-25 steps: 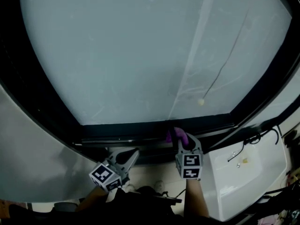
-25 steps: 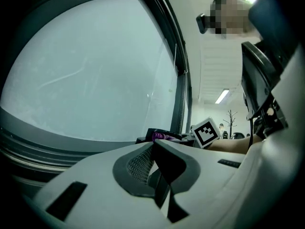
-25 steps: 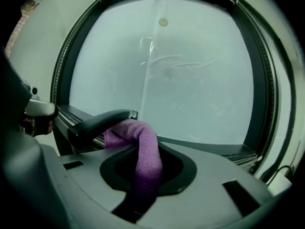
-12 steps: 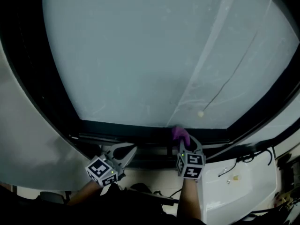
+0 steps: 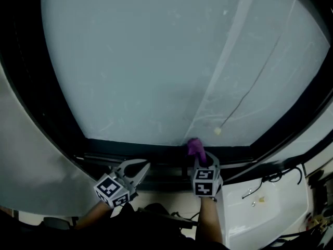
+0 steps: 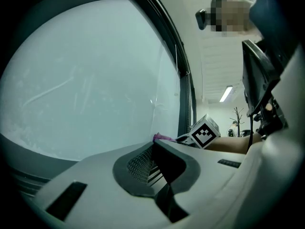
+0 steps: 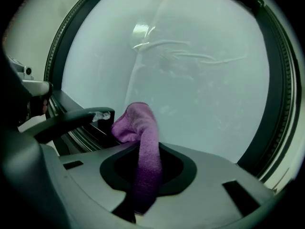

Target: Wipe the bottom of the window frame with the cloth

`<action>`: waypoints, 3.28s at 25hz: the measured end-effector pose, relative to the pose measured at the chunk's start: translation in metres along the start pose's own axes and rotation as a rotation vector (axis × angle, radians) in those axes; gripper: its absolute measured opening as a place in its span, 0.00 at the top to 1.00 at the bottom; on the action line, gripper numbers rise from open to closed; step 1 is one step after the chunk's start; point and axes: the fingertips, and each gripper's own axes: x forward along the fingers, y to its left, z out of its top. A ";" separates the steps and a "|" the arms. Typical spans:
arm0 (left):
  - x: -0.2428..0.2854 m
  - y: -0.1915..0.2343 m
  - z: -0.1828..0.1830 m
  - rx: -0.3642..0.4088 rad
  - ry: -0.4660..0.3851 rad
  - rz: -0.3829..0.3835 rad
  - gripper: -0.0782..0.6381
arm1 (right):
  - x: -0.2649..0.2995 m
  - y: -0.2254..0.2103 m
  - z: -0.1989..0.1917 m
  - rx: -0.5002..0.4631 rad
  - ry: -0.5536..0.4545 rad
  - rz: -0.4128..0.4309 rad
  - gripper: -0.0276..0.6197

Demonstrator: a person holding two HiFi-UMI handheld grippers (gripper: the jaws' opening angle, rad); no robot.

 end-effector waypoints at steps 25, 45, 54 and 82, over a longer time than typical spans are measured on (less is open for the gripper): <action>0.076 -0.036 0.003 0.019 -0.006 -0.179 0.89 | -0.001 -0.087 -0.047 -0.102 0.137 -0.138 0.83; 0.109 -0.074 0.021 0.089 -0.095 -0.278 0.89 | -0.004 -0.159 -0.078 -0.054 0.170 -0.199 0.83; 0.122 -0.075 0.015 0.084 -0.069 -0.271 0.89 | -0.002 -0.190 -0.093 -0.031 0.187 -0.215 0.83; 0.123 -0.058 0.015 0.113 -0.105 -0.032 0.89 | -0.008 -0.247 -0.116 -0.063 0.273 -0.305 0.83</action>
